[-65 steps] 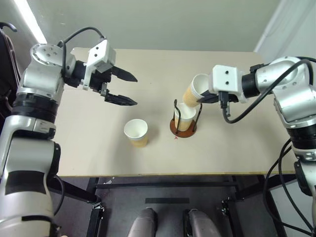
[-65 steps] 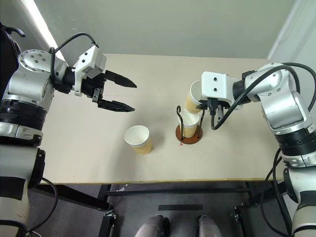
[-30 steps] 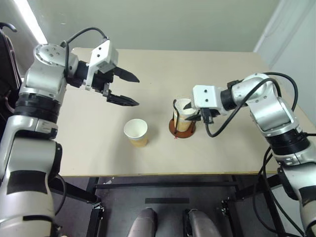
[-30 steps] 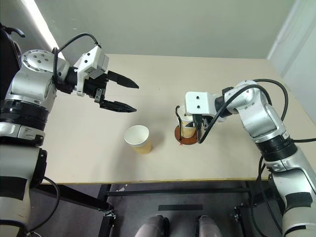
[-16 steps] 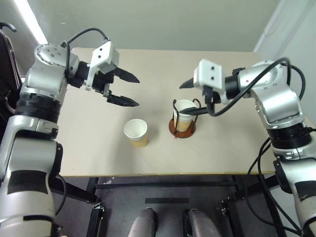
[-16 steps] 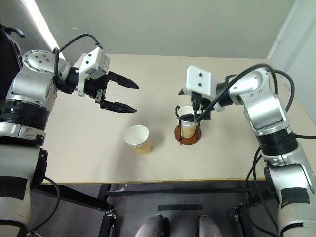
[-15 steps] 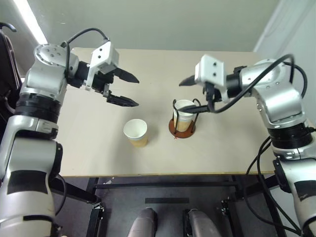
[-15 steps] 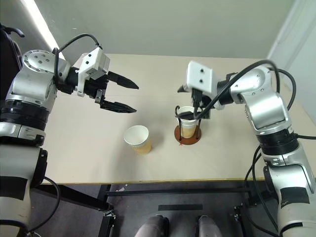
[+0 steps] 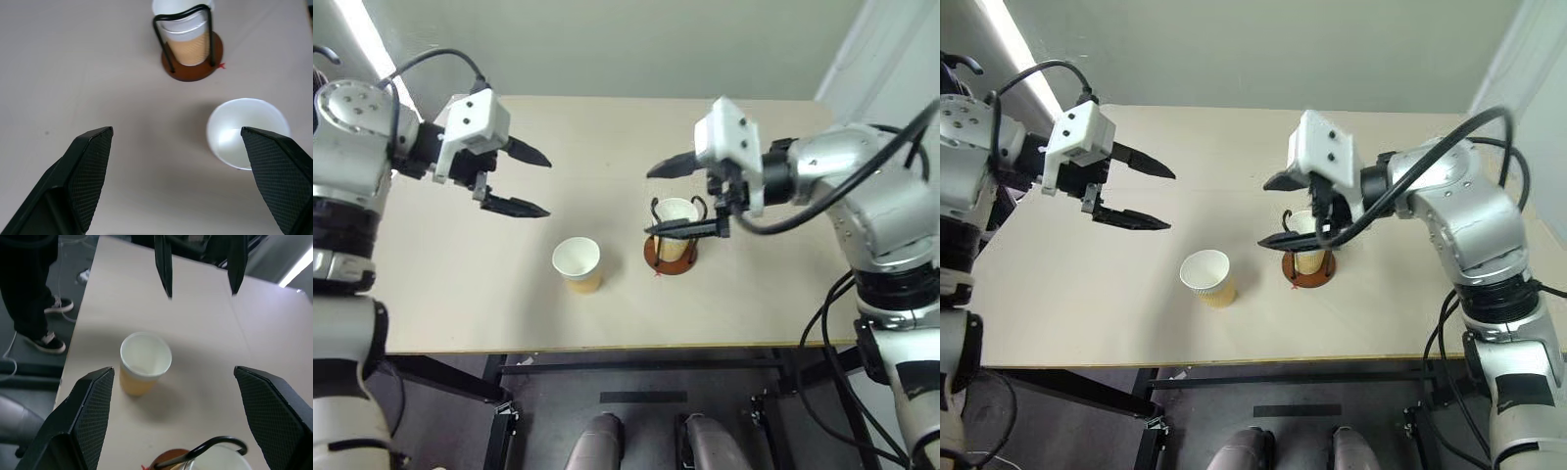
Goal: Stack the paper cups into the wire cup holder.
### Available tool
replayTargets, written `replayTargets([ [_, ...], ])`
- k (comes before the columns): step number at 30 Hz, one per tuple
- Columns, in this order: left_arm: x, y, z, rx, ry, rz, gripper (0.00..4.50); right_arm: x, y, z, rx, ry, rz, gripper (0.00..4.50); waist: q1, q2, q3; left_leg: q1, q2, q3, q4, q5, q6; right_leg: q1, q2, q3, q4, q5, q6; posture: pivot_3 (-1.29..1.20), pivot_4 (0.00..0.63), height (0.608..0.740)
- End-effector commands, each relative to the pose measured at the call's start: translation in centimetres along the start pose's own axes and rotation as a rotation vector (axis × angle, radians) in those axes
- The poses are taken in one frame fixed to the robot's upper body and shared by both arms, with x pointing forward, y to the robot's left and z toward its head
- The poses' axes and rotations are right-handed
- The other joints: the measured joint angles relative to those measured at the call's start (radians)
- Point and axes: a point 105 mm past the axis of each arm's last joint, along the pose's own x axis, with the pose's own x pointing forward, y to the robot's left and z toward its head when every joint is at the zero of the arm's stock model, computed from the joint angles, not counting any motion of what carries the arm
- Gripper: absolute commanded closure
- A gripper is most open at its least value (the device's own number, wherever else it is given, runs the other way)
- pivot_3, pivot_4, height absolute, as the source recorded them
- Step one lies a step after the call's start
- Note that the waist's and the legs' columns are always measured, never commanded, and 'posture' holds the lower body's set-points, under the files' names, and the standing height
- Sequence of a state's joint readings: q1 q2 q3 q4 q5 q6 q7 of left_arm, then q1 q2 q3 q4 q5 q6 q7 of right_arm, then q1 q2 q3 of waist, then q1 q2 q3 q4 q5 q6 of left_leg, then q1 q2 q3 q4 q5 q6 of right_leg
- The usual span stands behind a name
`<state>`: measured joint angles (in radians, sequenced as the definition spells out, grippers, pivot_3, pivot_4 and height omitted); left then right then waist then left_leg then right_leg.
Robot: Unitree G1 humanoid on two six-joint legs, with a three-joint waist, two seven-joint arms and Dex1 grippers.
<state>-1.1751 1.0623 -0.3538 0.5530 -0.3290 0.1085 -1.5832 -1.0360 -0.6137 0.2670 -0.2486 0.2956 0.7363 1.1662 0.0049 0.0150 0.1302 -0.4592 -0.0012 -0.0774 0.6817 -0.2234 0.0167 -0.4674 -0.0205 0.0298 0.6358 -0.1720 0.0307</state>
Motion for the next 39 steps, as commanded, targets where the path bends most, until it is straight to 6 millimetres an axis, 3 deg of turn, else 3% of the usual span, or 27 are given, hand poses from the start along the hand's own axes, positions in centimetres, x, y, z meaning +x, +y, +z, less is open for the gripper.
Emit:
replayTargets([
  [1, -1.9, -0.7, 1.2, -0.004, -0.036, 0.007, 0.0, 2.0, 0.4, -0.2, -0.096, 0.006, 0.019, 0.55, -0.003, 0.0, 0.0, 0.0, 0.0, 0.0, 0.0, 0.0, -0.001, -0.001, 0.0, 0.0, 0.002, 0.0, 0.0, 0.0, 0.15, 0.74],
  [5, -3.1, -1.4, 0.9, -0.068, -0.055, 0.047, 0.0, 4.0, 0.8, -0.2, -0.132, -0.027, 0.041, 0.55, -0.008, 0.0, 0.0, 0.001, 0.001, 0.0, 0.0, 0.001, -0.002, -0.003, 0.0, -0.001, 0.009, -0.002, -0.004, 0.0, 0.15, 0.74],
  [12, -4.8, -3.6, -2.5, -0.162, 0.047, 0.121, 0.0, 6.5, 1.7, 0.0, -0.165, -0.083, 0.088, 0.55, -0.011, -0.001, -0.001, 0.005, 0.001, 0.0, -0.002, 0.002, -0.003, -0.001, 0.0, -0.001, 0.011, -0.006, -0.013, 0.0, 0.15, 0.74],
  [17, -5.7, -4.0, -3.8, -0.188, 0.096, 0.152, 0.0, 8.3, 2.1, 0.0, -0.196, -0.09, 0.122, 0.55, -0.01, -0.003, -0.002, 0.005, 0.002, -0.001, -0.002, 0.002, -0.004, -0.001, 0.0, -0.002, 0.011, -0.006, -0.016, 0.0, 0.15, 0.74],
  [31, -4.2, -2.5, -2.5, -0.139, 0.031, 0.136, 0.0, 11.8, 3.5, -2.6, -0.306, 0.006, 0.215, 0.55, -0.01, -0.004, -0.002, 0.004, 0.001, -0.001, -0.002, 0.001, -0.006, -0.002, 0.0, -0.002, 0.011, -0.005, -0.021, 0.0, 0.15, 0.74],
  [39, -3.8, -2.1, -2.3, -0.134, 0.013, 0.134, 0.0, 12.9, 4.0, -3.9, -0.385, 0.059, 0.249, 0.55, -0.011, -0.004, -0.002, 0.004, 0.001, -0.001, -0.003, 0.0, -0.006, -0.002, 0.0, -0.002, 0.01, -0.005, -0.021, 0.0, 0.15, 0.74],
])
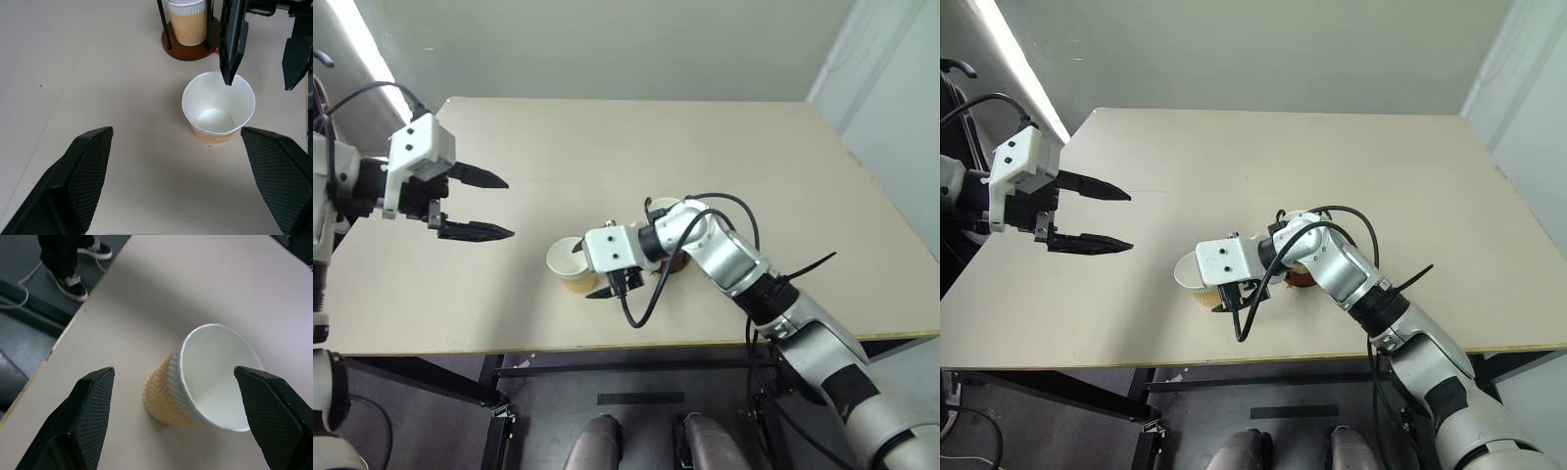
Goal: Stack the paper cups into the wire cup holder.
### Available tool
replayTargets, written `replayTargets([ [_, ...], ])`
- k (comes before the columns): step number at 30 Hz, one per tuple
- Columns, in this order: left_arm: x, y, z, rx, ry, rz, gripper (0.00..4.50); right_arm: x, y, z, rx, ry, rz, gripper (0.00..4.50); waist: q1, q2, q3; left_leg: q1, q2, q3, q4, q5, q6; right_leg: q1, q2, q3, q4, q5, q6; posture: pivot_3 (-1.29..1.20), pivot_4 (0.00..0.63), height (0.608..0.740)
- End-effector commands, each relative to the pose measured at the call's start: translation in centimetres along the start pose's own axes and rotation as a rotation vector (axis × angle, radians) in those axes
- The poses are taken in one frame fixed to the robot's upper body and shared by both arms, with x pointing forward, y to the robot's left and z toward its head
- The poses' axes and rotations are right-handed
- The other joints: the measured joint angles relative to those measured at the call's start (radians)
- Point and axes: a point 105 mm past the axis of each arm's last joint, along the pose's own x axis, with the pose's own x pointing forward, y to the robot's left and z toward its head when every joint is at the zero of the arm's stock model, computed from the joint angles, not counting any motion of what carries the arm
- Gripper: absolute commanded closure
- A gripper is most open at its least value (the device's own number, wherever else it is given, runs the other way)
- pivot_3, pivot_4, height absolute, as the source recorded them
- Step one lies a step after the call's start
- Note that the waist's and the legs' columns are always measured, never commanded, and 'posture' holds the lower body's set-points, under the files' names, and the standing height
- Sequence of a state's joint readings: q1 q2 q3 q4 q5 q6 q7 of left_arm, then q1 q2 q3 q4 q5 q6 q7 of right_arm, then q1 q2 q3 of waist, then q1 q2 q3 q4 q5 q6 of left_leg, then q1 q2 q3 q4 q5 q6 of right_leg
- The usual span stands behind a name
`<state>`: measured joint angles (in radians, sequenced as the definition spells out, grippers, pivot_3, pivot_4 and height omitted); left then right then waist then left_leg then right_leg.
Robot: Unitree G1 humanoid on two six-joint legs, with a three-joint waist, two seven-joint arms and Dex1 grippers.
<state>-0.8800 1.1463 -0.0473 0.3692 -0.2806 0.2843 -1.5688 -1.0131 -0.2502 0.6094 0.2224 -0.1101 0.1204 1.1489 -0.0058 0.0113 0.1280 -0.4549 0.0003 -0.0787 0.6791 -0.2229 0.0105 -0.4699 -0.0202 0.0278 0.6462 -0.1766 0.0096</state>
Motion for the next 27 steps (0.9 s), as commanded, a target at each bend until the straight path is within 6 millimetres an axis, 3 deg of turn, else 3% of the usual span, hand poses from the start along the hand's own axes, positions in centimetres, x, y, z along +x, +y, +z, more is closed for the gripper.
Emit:
replayTargets([
  [1, -0.5, 0.3, 1.0, 0.04, -0.017, 0.009, 0.0, 0.6, -0.3, 0.5, -0.091, 0.02, 0.013, 0.55, 0.0, 0.0, 0.0, 0.0, 0.0, 0.0, 0.0, 0.0, 0.0, 0.0, 0.0, 0.0, 0.0, 0.0, 0.0, 0.0, 0.15, 0.74],
  [2, -0.4, 0.3, 1.0, 0.042, -0.018, 0.008, 0.0, 0.7, -0.3, 0.4, -0.099, 0.027, 0.017, 0.55, 0.0, 0.0, 0.0, 0.0, 0.0, 0.0, 0.0, 0.0, 0.0, 0.0, 0.0, 0.0, 0.0, 0.0, 0.0, 0.0, 0.15, 0.74],
  [5, -0.3, 0.3, 1.0, 0.046, -0.021, 0.005, 0.0, 1.0, -0.3, 0.1, -0.115, 0.04, 0.018, 1.16, 0.0, 0.0, 0.0, 0.0, 0.0, 0.0, 0.0, 0.0, 0.0, 0.0, 0.0, 0.0, 0.0, 0.0, 0.0, 0.0, 0.15, 0.74],
  [11, 0.0, 0.3, 1.1, 0.053, -0.025, 0.0, 0.0, 0.7, -0.8, -0.1, -0.118, 0.05, 0.007, 3.35, 0.0, 0.0, 0.0, 0.0, 0.0, 0.0, 0.0, 0.0, 0.0, 0.0, 0.0, 0.0, 0.0, 0.0, 0.0, 0.0, 0.15, 0.74],
  [14, 0.1, 0.3, 1.1, 0.057, -0.029, -0.002, 0.0, -0.5, -1.3, 0.0, -0.094, 0.042, -0.011, 4.47, 0.0, 0.0, 0.0, 0.0, 0.0, 0.0, 0.0, 0.0, 0.0, 0.0, 0.0, 0.0, 0.0, 0.0, 0.0, 0.0, 0.15, 0.74],
  [18, 0.3, 0.4, 1.2, 0.061, -0.036, -0.005, 0.0, -2.6, -2.0, 1.0, -0.036, -0.002, -0.041, 4.47, 0.001, 0.0, 0.0, 0.0, 0.0, 0.0, 0.0, 0.0, 0.0, 0.001, 0.0, 0.0, 0.0, 0.0, 0.0, 0.0, 0.15, 0.74],
  [27, 0.8, 0.9, 1.5, 0.066, -0.057, -0.011, 0.0, -8.7, -3.1, 5.7, 0.115, -0.197, -0.133, 4.47, 0.0, 0.0, 0.0, 0.0, 0.0, 0.0, -0.002, 0.001, -0.003, 0.0, 0.0, 0.0, -0.001, 0.0, 0.0, 0.0, 0.15, 0.74],
])
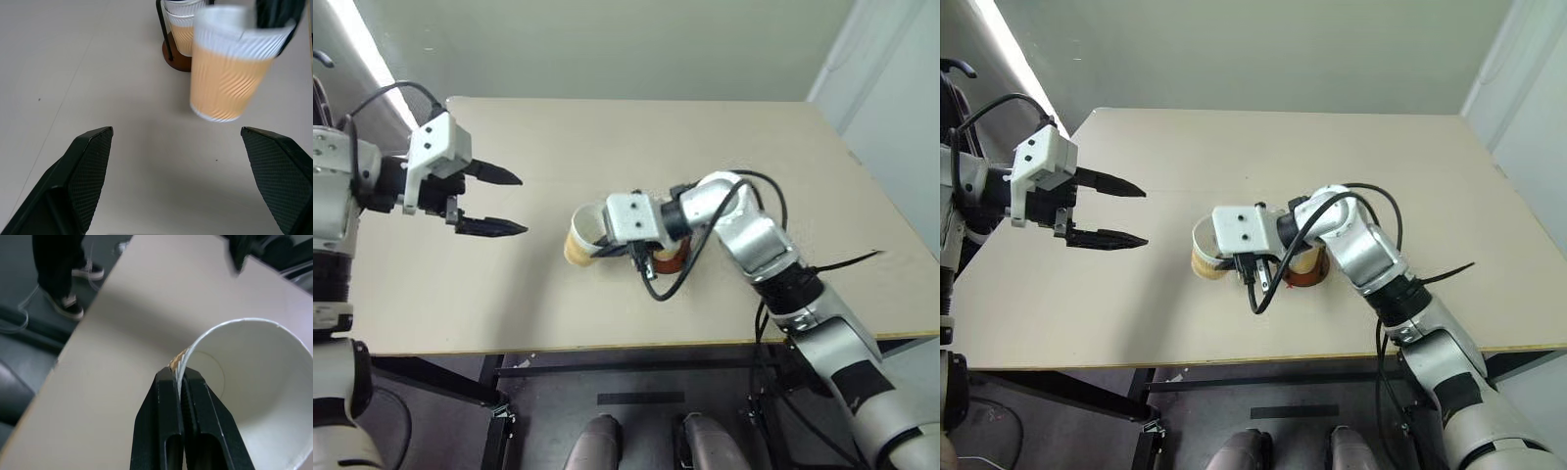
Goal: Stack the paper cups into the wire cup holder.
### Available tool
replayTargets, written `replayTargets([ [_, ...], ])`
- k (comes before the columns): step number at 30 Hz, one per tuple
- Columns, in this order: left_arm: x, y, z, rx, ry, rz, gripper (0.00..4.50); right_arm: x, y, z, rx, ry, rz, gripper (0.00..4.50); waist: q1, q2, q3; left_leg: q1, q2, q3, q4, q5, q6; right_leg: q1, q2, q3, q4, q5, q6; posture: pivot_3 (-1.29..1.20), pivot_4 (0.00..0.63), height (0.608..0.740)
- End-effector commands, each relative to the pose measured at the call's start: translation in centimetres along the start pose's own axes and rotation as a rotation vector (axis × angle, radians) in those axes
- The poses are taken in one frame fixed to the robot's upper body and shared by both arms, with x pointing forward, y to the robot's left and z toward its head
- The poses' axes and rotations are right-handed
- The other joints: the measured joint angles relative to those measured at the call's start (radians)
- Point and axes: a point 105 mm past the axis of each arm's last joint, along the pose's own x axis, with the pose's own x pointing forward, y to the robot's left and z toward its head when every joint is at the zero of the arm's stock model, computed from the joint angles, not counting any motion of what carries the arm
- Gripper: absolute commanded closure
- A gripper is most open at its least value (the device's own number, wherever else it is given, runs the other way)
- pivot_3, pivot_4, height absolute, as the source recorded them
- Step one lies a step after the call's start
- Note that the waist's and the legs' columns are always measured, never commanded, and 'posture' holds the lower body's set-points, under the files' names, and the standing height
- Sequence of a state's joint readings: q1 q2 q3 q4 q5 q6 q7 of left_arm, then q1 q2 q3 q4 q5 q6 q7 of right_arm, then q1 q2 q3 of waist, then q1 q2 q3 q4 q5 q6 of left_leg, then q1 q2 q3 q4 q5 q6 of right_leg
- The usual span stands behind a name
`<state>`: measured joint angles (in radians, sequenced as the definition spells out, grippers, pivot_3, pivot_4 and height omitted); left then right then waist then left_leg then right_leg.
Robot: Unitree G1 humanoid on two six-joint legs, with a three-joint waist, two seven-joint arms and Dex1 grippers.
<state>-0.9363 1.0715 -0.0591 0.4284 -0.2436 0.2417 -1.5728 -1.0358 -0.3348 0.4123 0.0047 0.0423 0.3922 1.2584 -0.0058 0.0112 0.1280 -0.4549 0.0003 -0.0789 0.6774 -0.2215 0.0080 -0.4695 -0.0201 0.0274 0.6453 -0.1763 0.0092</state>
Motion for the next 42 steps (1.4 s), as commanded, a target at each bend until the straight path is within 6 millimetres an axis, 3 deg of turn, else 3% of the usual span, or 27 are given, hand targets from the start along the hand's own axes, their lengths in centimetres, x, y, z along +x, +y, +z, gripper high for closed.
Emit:
replayTargets([
  [1, -0.5, 0.3, 1.0, 0.04, -0.018, -0.001, 0.0, -3.1, -1.2, 4.1, -0.001, -0.12, -0.067, 4.47, 0.0, 0.0, 0.0, 0.0, 0.0, 0.0, 0.0, 0.0, 0.0, 0.0, 0.0, 0.0, 0.0, 0.0, 0.0, 0.0, 0.15, 0.74],
  [7, 0.0, 0.6, 1.5, 0.04, -0.057, 0.003, 0.0, -6.7, -3.2, 6.2, 0.064, -0.202, -0.18, 4.47, 0.001, 0.0, 0.0, 0.0, 0.0, 0.0, 0.0, 0.001, 0.0, 0.0, 0.0, 0.0, 0.0, 0.0, 0.0, 0.0, 0.15, 0.74],
  [11, 0.3, 1.5, 3.2, 0.05, -0.145, 0.042, 0.0, -9.4, -4.7, 3.1, -0.004, 0.009, -0.271, 4.47, 0.008, 0.0, 0.0, 0.0, -0.001, -0.001, 0.0, 0.001, 0.001, 0.001, 0.0, 0.0, 0.0, 0.0, 0.0, 0.0, 0.15, 0.74],
  [16, 0.3, 1.4, 4.3, 0.045, -0.185, 0.017, 0.0, -11.7, -4.9, 0.4, -0.069, 0.209, -0.234, 4.47, 0.007, 0.0, 0.0, 0.0, -0.001, -0.001, 0.0, 0.001, 0.001, 0.0, 0.0, 0.0, 0.0, 0.001, 0.001, 0.0, 0.15, 0.74],
  [26, 0.0, 1.7, 5.6, 0.046, -0.221, 0.009, 0.0, -11.8, -3.5, 0.4, -0.1, 0.274, -0.068, 4.47, 0.002, 0.0, 0.0, 0.001, 0.001, -0.001, -0.006, 0.003, 0.0, -0.002, 0.0, 0.0, -0.001, 0.005, 0.008, 0.0, 0.15, 0.74],
  [42, -0.6, 1.5, 6.8, 0.054, -0.264, 0.026, 0.0, -10.6, -3.3, -2.8, -0.134, 0.378, 0.018, 4.47, 0.001, 0.0, 0.0, 0.001, 0.001, -0.001, -0.006, 0.004, 0.0, -0.001, 0.0, 0.0, -0.001, 0.004, 0.007, 0.0, 0.15, 0.74],
])
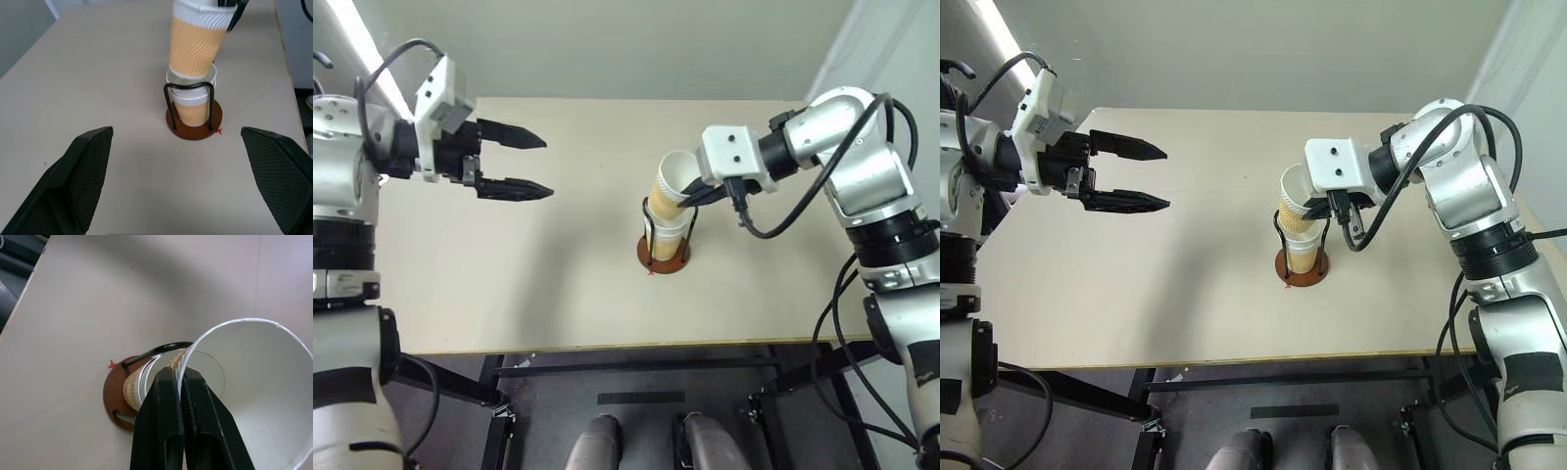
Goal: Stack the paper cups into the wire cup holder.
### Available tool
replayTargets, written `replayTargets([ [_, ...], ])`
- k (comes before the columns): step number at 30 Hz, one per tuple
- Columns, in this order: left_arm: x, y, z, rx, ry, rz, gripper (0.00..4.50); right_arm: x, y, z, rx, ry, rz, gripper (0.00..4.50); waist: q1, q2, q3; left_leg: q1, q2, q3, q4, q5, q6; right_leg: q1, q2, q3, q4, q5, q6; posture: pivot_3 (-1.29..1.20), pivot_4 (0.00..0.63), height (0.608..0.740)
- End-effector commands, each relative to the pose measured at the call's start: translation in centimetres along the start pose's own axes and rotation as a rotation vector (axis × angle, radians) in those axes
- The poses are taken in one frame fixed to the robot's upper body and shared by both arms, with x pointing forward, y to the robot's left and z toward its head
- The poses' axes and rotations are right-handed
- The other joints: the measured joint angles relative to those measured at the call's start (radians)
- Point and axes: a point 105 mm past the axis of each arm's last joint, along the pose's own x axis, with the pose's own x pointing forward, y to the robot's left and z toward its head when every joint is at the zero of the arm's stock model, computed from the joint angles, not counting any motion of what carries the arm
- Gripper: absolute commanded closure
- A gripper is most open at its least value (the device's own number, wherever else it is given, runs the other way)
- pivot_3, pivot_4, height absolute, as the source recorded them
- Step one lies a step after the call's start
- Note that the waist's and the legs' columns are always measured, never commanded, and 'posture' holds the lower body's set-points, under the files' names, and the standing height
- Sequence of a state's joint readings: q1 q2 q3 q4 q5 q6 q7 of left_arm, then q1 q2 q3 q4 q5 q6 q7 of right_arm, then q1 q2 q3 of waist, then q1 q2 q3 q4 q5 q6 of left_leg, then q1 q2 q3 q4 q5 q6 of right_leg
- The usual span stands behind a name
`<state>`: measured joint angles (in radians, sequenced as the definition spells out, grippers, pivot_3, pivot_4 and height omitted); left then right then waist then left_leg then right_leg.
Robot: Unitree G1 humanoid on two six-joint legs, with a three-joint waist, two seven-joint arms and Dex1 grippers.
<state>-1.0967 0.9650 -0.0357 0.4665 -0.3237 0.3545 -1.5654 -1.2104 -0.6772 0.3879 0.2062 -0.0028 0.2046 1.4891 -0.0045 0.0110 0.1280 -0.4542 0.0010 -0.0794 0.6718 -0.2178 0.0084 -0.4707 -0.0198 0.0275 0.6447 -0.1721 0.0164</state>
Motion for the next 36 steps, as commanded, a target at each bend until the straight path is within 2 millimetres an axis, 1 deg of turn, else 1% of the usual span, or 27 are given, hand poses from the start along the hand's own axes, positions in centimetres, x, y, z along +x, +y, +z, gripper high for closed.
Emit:
replayTargets([
  [1, -1.1, 0.1, 2.0, 0.067, -0.032, 0.032, 0.0, -0.3, -0.2, 0.2, -0.055, 0.03, 0.014, 4.47, 0.0, 0.0, 0.0, 0.0, 0.0, 0.0, 0.0, 0.0, 0.0, 0.0, 0.0, 0.0, 0.0, 0.0, 0.0, 0.0, 0.15, 0.74],
  [6, -1.0, 0.1, 2.0, 0.067, -0.032, 0.037, 0.0, 0.0, 0.2, -0.7, -0.069, 0.064, 0.051, 4.47, -0.001, 0.0, 0.0, 0.0, 0.0, 0.0, 0.0, 0.0, 0.0, 0.0, 0.0, 0.0, 0.0, 0.0, 0.0, 0.0, 0.15, 0.74],
  [11, -0.9, 0.1, 1.9, 0.066, -0.032, 0.039, 0.0, 0.8, 0.3, -0.9, -0.084, 0.075, 0.074, 4.47, -0.001, 0.0, 0.0, 0.0, 0.0, 0.0, 0.0, 0.0, 0.0, 0.0, 0.0, 0.0, 0.0, 0.0, 0.0, 0.0, 0.15, 0.74],
  [14, -0.8, 0.2, 1.8, 0.067, -0.032, 0.039, 0.0, 1.2, 0.0, -0.8, -0.091, 0.078, 0.071, 4.47, -0.002, 0.0, 0.0, 0.0, 0.0, 0.0, 0.0, 0.0, 0.0, 0.0, 0.0, 0.0, 0.0, 0.0, 0.0, 0.0, 0.15, 0.74],
  [17, -0.7, 0.2, 1.8, 0.068, -0.03, 0.037, 0.0, 1.6, -0.1, -0.1, -0.074, 0.044, 0.077, 3.88, -0.002, 0.0, 0.0, 0.0, 0.0, 0.0, 0.0, 0.0, 0.0, 0.0, 0.0, 0.0, 0.0, 0.0, 0.0, 0.0, 0.15, 0.74],
  [20, -0.7, 0.2, 1.7, 0.067, -0.028, 0.037, 0.0, 1.6, -0.7, 1.0, -0.035, -0.012, 0.055, 2.83, -0.002, 0.0, 0.0, 0.0, 0.0, 0.0, 0.0, 0.0, 0.0, 0.0, 0.0, 0.0, 0.0, 0.0, 0.0, 0.0, 0.15, 0.74],
  [22, -0.7, 0.1, 1.6, 0.067, -0.026, 0.036, 0.0, 1.4, -1.7, 1.9, 0.011, -0.064, 0.013, 2.11, -0.002, 0.0, 0.0, 0.0, 0.0, 0.0, 0.0, 0.0, -0.001, 0.0, 0.0, 0.0, 0.0, 0.0, 0.0, 0.0, 0.15, 0.74],
  [23, -0.7, 0.1, 1.6, 0.066, -0.025, 0.036, 0.0, 1.1, -2.4, 2.4, 0.035, -0.095, -0.021, 1.83, -0.003, 0.0, 0.0, 0.0, 0.0, 0.0, 0.0, 0.0, -0.001, 0.0, 0.0, 0.0, 0.0, 0.0, 0.0, 0.0, 0.15, 0.74],
  [25, -0.7, 0.1, 1.5, 0.063, -0.026, 0.04, 0.0, 0.2, -3.8, 3.1, 0.093, -0.148, -0.098, 1.83, -0.002, 0.0, 0.0, 0.0, 0.0, 0.0, 0.0, 0.001, -0.001, 0.0, 0.0, 0.0, 0.0, -0.002, -0.004, 0.0, 0.15, 0.74],
  [26, -0.7, 0.2, 1.4, 0.06, -0.025, 0.044, 0.0, -0.5, -4.6, 3.2, 0.13, -0.176, -0.151, 1.83, -0.001, 0.0, 0.0, 0.0, 0.0, 0.0, 0.0, 0.001, -0.001, 0.0, 0.0, 0.0, 0.0, -0.003, -0.005, 0.0, 0.15, 0.74],
  [28, -0.7, 0.3, 1.2, 0.058, -0.021, 0.054, 0.0, -1.3, -5.6, 3.2, 0.187, -0.213, -0.215, 1.83, 0.001, 0.0, 0.0, 0.0, 0.0, 0.0, 0.0, 0.001, -0.001, 0.0, 0.0, 0.0, 0.0, -0.003, -0.006, 0.0, 0.15, 0.74],
  [29, -0.7, 0.4, 1.1, 0.05, -0.031, 0.062, 0.0, -1.9, -6.1, 2.8, 0.236, -0.238, -0.265, 1.83, 0.002, 0.0, 0.0, 0.0, 0.0, 0.0, 0.0, 0.001, -0.001, 0.0, 0.0, 0.0, 0.0, -0.004, -0.006, 0.0, 0.15, 0.74],
  [31, -0.5, 1.2, 1.3, 0.03, -0.068, 0.115, 0.0, -3.3, -6.9, 0.8, 0.37, -0.281, -0.38, 1.83, 0.006, 0.0, 0.0, 0.0, 0.0, 0.0, 0.0, 0.001, -0.001, 0.001, 0.0, 0.0, 0.0, -0.004, -0.006, 0.0, 0.15, 0.74],
  [32, -0.5, 1.5, 1.4, 0.024, -0.086, 0.133, 0.0, -3.6, -6.9, -0.4, 0.424, -0.281, -0.421, 1.83, 0.008, 0.0, 0.0, 0.0, 0.0, 0.0, 0.0, 0.001, -0.001, 0.001, 0.0, 0.0, 0.0, -0.004, -0.006, 0.0, 0.15, 0.74],
  [34, -0.3, 2.1, 1.7, 0.012, -0.116, 0.177, 0.0, -4.0, -6.8, -1.9, 0.477, -0.281, -0.474, 1.83, 0.01, 0.0, 0.0, 0.0, -0.001, 0.0, 0.0, 0.001, -0.001, 0.002, -0.001, 0.0, 0.0, -0.003, -0.006, 0.0, 0.15, 0.74],
  [36, -0.3, 2.6, 1.4, 0.002, -0.119, 0.212, 0.0, -4.4, -6.4, -3.7, 0.524, -0.267, -0.531, 1.83, 0.009, 0.0, 0.0, 0.0, -0.001, 0.0, 0.001, 0.001, -0.001, 0.002, -0.001, 0.0, 0.0, -0.003, -0.004, 0.0, 0.15, 0.74],
])
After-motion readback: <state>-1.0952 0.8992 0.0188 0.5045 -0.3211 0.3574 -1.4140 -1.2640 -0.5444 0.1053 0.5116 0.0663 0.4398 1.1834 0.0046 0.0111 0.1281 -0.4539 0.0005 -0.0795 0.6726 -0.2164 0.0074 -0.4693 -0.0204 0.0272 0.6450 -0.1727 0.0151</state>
